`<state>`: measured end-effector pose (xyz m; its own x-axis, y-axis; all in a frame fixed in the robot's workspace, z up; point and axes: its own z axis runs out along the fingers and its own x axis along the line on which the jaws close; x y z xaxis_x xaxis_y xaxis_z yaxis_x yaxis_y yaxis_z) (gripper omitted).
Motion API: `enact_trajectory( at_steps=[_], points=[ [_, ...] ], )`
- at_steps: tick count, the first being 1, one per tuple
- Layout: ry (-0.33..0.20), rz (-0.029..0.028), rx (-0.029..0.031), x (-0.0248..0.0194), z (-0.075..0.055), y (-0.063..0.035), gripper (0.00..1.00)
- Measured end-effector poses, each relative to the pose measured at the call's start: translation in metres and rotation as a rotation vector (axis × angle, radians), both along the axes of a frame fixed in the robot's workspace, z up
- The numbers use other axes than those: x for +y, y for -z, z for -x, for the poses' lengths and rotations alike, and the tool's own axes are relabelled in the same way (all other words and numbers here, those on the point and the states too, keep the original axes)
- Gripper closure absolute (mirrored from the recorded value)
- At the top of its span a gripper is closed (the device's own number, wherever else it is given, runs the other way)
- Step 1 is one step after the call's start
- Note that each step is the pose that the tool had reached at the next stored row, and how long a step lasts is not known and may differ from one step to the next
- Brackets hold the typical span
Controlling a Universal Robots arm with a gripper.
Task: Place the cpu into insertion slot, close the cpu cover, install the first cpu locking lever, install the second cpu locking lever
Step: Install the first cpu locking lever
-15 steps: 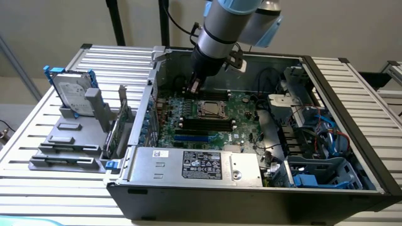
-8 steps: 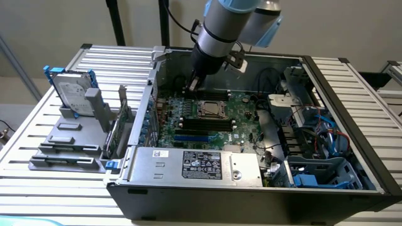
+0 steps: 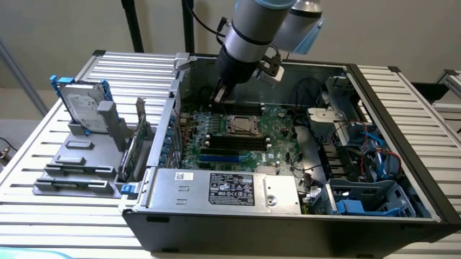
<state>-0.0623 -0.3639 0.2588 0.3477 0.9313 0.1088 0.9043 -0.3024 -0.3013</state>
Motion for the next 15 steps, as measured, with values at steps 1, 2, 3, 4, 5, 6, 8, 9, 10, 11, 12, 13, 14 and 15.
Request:
enact_trajectory(
  at_steps=[1,2,3,4,5,6,8,9,10,11,12,13,14,15],
  points=[
    [0.002,-0.0007,-0.0001,-0.0004,0.002,0.0000,0.89],
    [0.005,-0.0012,-0.0001,-0.0004,0.003,0.0000,0.89],
    [0.011,-0.0016,0.0000,-0.0004,0.004,0.0000,0.89],
    [0.018,-0.0017,0.0000,-0.0004,0.005,0.0000,0.89],
    [0.024,-0.0020,0.0000,-0.0004,0.007,0.0000,0.89],
    [0.030,-0.0023,-0.0001,-0.0004,0.008,0.0000,0.89],
    [0.039,-0.0036,-0.0001,-0.0004,0.012,0.0000,0.89],
    [0.043,-0.0045,0.0000,-0.0004,0.014,0.0000,0.89],
    [0.046,-0.0060,-0.0001,-0.0004,0.016,0.0000,0.89],
    [0.048,-0.0077,0.0000,-0.0004,0.019,0.0000,0.89],
    [0.052,-0.0098,0.0000,-0.0004,0.021,0.0000,0.89],
    [0.056,-0.0130,0.0001,-0.0004,0.023,0.0000,0.89],
    [0.060,-0.0170,0.0002,-0.0004,0.024,0.0000,0.89],
    [0.064,-0.0218,0.0002,-0.0004,0.026,0.0000,0.89]
  ],
)
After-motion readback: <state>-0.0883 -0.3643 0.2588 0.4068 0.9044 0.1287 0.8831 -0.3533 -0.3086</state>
